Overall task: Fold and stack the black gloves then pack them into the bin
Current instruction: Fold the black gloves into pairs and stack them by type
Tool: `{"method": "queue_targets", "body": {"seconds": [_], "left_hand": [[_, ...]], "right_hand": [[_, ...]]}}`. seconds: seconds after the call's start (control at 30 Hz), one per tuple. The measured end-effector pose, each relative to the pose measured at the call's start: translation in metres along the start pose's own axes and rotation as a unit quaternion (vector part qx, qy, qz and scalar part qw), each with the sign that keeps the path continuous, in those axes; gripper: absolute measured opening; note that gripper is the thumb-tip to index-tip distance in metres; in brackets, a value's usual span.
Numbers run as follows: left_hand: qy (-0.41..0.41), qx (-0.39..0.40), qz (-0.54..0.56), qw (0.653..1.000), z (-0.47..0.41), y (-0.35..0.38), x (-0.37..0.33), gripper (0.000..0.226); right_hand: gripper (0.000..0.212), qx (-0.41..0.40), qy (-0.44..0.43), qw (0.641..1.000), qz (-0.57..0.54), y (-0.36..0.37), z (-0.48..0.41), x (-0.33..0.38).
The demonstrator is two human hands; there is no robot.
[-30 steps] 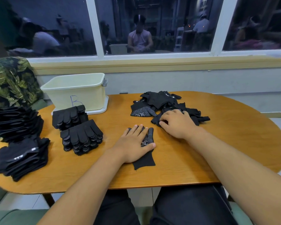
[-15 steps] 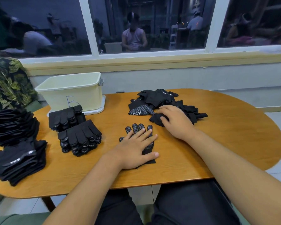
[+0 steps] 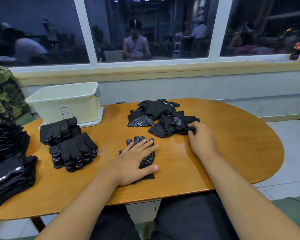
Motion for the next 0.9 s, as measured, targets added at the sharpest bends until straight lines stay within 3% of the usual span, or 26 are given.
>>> {"method": "queue_targets", "body": {"seconds": [0.17, 0.3, 0.57, 0.9], "left_hand": [[-0.008, -0.013, 0.019, 1.0, -0.001, 0.001, 0.002, 0.074], [-0.009, -0.022, 0.029, 0.999, -0.001, 0.001, 0.004, 0.071], [-0.013, -0.035, 0.029, 0.999, -0.002, 0.001, 0.005, 0.071], [-0.015, -0.044, 0.024, 0.999, -0.001, 0.001, 0.004, 0.071]], "right_hand": [[0.01, -0.006, -0.002, 0.998, -0.059, -0.004, 0.002, 0.0], [0.016, -0.004, 0.041, 0.983, -0.176, -0.008, 0.001, -0.003], [0.034, -0.05, 0.07, 0.904, -0.418, -0.017, -0.008, 0.006], [0.031, -0.043, -0.076, 0.888, -0.451, -0.104, -0.045, 0.067]]}}
Point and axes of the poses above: each hand's wrist, its own z-axis away from the middle knuckle, its own y-axis out of the palm, x = y × z, the point moved 1 cm from there along -z, towards the middle knuckle, and after that the axes turned 8 degrees about x, right-handed, at the moved point
